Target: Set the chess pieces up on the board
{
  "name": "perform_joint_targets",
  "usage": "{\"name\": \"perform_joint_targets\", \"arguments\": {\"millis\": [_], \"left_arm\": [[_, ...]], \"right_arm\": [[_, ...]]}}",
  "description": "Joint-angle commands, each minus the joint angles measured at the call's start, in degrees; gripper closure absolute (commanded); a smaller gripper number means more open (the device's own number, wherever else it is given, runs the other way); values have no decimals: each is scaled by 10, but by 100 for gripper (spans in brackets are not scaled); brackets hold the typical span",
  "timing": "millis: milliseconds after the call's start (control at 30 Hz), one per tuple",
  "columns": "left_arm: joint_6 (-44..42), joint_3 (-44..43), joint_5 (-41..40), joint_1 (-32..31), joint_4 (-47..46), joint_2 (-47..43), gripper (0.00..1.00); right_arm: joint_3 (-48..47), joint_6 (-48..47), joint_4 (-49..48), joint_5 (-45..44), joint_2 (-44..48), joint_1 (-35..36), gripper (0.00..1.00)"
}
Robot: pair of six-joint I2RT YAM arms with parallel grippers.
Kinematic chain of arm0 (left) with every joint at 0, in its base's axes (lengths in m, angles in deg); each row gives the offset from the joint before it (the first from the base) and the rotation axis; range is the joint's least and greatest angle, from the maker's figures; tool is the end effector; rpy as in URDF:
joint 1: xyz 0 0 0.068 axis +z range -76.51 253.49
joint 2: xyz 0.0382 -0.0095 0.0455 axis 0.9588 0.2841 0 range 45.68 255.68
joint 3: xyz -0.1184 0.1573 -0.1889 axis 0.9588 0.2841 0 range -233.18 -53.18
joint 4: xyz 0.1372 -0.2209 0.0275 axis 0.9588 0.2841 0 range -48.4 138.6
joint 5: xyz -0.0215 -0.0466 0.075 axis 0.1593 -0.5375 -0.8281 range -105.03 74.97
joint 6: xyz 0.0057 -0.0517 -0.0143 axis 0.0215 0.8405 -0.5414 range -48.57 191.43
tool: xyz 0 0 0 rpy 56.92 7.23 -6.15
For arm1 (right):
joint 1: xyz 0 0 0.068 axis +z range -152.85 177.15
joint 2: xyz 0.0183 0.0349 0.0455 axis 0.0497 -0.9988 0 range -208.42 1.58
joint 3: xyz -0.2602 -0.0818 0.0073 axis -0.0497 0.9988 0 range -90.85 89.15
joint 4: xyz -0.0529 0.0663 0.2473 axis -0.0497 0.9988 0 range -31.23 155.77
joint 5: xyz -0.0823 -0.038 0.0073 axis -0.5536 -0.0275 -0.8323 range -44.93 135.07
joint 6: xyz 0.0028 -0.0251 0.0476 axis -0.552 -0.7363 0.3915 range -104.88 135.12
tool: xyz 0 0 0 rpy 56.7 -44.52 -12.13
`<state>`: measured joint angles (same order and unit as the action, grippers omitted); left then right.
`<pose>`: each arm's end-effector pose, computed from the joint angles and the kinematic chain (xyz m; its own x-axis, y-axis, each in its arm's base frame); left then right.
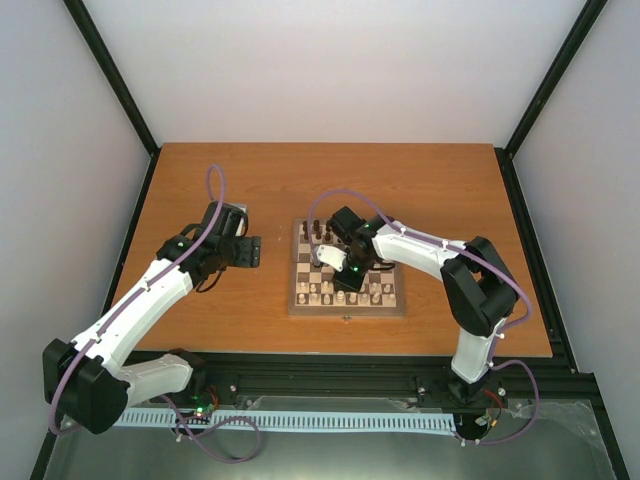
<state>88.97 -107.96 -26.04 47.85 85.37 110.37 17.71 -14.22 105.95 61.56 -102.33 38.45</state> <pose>0.2042 -0.0905 0.2813 -0.7899 0.0511 -0.6111 0.0890 0.9955 -0.0317 0.2501 0.2333 0.1825 -0.3154 -0.9025 -0.2935 -0.9472 0.2805 0.1555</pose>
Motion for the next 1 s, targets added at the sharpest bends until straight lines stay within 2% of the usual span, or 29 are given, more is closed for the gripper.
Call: {"name": "perform_joint_targets", "arguments": {"millis": [0,233,467,567,633,667,700,733,767,867,967], "left_arm": [[-13,-2,3,2,0,1,16],[-12,-4,6,3,-1,-3,16],[-20,1,46,2,-37,-66,14],[-22,10,66,3,-59,-95,13],[-21,7,75,2,-60,-95,12],[-20,3,79,2,-57,-91,8],[-19,-7,89,2,-51,-85,1],[-17,-18,97,1,-44,-79,0],[-16,-31,105,0,-37,-75,0],[-19,-66,94,-12,-31,-80,0],[-38,-90,37,-34,-37,-94,0]], "right_arm": [[-17,-6,14,11,19,-5,73],[-41,-8,50,93,105,-106,68],[38,34,-23,84,283,-231,62],[87,65,-78,80,373,-305,53],[124,87,-119,56,437,-342,42],[141,97,-138,36,466,-355,35],[158,113,-159,9,493,-365,22],[171,129,-179,-24,517,-374,8],[180,152,-189,-49,537,-382,1],[185,176,-203,-34,580,-420,0],[151,211,-186,-25,584,-424,0]]}}
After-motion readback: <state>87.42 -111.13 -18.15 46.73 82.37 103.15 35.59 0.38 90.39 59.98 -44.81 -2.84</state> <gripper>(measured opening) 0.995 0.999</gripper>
